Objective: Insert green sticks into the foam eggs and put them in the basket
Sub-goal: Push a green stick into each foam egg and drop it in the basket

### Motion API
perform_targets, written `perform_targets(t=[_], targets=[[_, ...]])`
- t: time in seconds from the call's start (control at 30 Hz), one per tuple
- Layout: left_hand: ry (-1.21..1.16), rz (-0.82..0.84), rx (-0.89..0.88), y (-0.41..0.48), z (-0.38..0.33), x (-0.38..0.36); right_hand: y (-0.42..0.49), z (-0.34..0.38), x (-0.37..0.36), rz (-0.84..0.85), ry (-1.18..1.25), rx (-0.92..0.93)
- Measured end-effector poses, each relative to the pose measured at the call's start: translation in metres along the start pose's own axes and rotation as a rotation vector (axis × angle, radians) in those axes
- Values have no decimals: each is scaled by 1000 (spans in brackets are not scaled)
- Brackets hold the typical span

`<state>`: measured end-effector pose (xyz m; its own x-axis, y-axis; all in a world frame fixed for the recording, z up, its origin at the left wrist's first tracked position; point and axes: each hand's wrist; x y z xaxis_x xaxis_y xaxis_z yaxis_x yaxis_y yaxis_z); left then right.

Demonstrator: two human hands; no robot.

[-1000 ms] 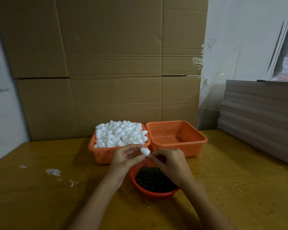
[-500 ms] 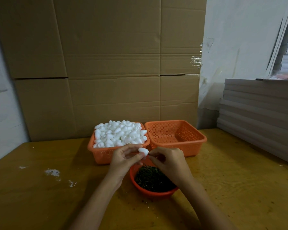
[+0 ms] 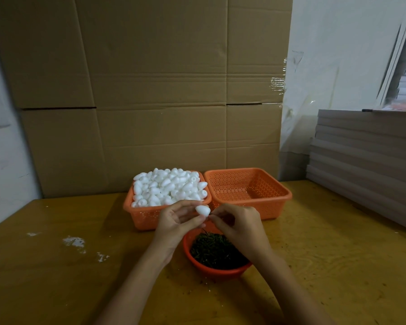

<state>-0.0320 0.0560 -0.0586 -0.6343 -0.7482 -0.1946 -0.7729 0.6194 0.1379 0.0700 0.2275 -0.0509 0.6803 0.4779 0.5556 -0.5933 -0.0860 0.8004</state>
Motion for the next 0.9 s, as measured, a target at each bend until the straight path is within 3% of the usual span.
perform_targets(t=[0.47,0.9], targets=[[1,-7,47,1,1,2,1,5,1,-103,43,20],[4,-39,13,0,0,-3,1,5,-4,34,23,-42]])
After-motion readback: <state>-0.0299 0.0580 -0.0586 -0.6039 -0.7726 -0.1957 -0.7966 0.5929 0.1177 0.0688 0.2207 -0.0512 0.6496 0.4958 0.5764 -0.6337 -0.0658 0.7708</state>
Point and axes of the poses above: each hand's wrist, its own y-axis towards the middle knuckle, its own x-axis out of the back of the hand, z = x × y, and after that the axes turned 15 degrees about x, right-handed
